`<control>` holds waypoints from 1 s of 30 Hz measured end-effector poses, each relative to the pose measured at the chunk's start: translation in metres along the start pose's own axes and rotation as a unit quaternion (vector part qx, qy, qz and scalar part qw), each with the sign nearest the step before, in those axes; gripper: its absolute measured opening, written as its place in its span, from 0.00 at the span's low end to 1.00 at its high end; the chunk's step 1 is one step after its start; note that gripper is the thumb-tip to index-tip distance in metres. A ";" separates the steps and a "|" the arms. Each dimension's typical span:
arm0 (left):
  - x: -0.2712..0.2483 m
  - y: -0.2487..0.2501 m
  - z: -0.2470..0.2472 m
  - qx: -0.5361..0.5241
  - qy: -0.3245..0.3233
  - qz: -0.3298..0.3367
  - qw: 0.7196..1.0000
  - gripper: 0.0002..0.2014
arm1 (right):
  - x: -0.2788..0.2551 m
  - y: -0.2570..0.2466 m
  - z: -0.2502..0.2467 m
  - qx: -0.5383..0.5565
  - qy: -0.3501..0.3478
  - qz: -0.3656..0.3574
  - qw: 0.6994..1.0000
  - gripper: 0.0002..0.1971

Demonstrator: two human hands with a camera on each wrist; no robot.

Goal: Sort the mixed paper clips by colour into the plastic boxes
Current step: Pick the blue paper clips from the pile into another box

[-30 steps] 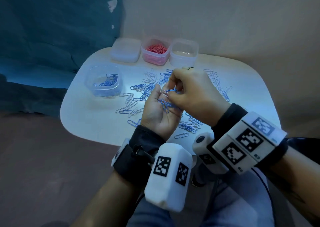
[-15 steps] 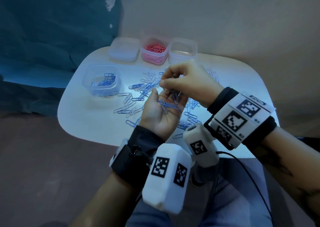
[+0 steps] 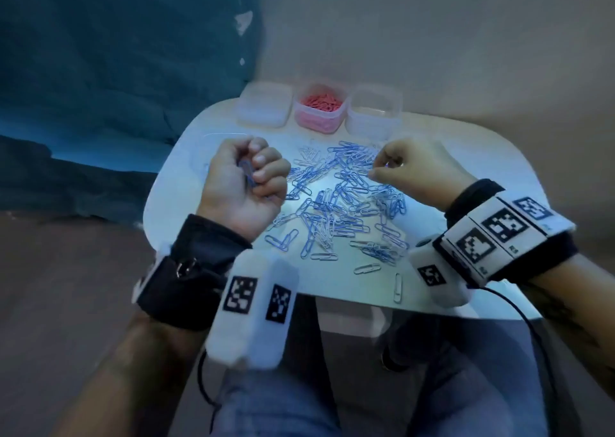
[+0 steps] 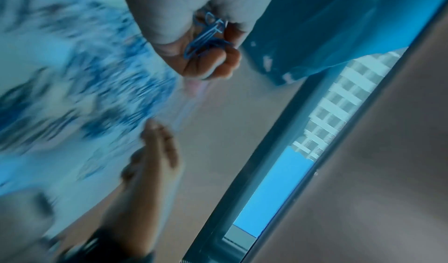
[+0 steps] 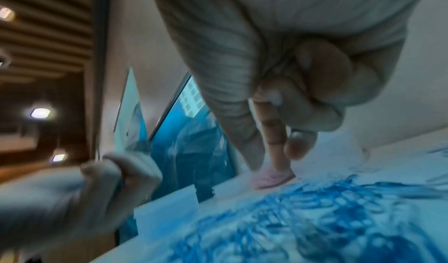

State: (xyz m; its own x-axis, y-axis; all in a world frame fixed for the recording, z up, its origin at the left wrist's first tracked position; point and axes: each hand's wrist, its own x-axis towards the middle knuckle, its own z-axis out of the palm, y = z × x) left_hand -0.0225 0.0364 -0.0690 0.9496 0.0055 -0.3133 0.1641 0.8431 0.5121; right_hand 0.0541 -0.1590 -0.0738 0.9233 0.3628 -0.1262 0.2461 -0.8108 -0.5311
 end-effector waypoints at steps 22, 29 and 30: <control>0.040 0.059 -0.023 0.806 0.134 0.104 0.567 0.10 | 0.066 -0.074 0.040 -0.222 -0.180 -0.261 0.922 0.23; 0.030 0.061 -0.017 0.807 0.180 0.176 0.534 0.06 | 0.070 -0.077 0.047 -0.223 -0.186 -0.230 0.929 0.14; 0.027 0.060 -0.016 0.805 0.181 0.185 0.534 0.07 | 0.071 -0.078 0.048 -0.222 -0.191 -0.222 0.930 0.13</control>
State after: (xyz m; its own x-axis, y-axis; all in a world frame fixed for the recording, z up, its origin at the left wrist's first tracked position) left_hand 0.0090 0.0957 -0.0591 0.9302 0.3616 0.0633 0.2771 -0.8045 0.5253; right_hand 0.0862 -0.0481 -0.0814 0.5508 0.7746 -0.3108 0.7532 -0.6218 -0.2147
